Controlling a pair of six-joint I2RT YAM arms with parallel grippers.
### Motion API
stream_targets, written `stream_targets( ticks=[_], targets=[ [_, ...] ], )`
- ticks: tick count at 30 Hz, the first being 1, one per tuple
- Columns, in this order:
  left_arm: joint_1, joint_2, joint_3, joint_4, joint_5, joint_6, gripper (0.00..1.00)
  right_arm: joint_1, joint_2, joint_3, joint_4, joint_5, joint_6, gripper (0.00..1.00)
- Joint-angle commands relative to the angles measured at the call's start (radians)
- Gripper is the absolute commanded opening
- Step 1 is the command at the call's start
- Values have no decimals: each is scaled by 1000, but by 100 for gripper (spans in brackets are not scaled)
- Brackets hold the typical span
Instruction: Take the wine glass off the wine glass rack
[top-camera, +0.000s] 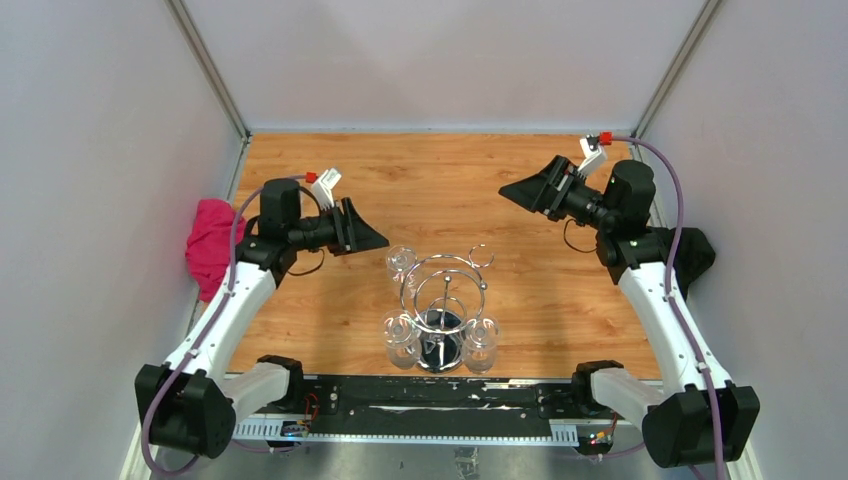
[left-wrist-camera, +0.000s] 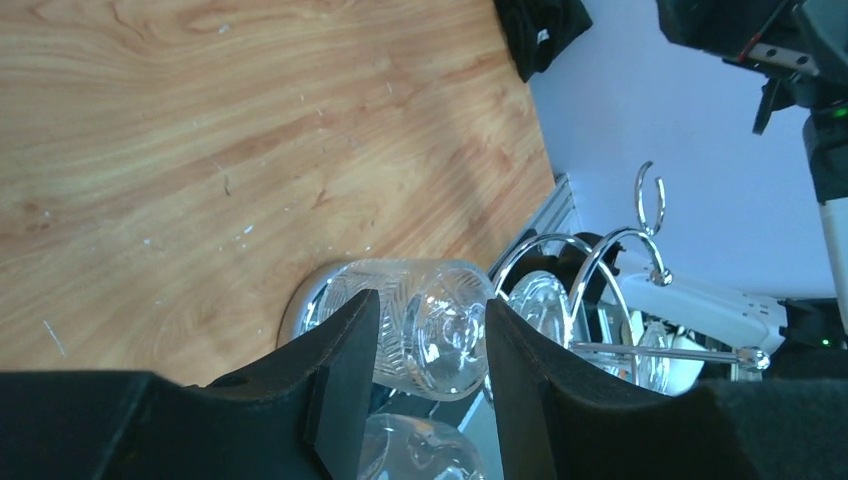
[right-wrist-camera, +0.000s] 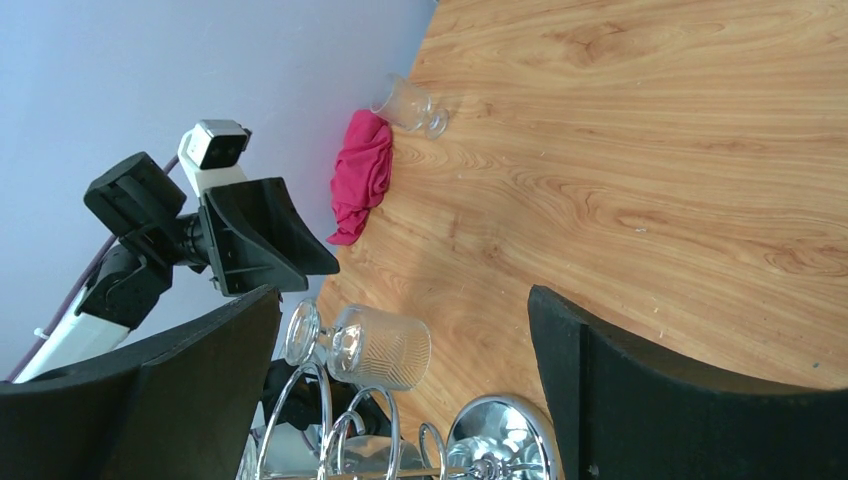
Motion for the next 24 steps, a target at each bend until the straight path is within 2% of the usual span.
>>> stream_targets(
  ticks=[1,8,15,24],
  targets=[
    [-24,-24,-48,51,4,4,48,-11,-21,-13,1,-6,9,99],
    [-34,-65,-115,133,-5,-53,47,-12,-24,-15,-30,-3,6,99],
    [-34,-89,-112,173,-106,-92,45,-11,-31,-13,-21,-5,11,99],
    [-36,-81,-98,243,-56,-144,44,-11,-31,-25,-19,-4,10,99]
  ],
)
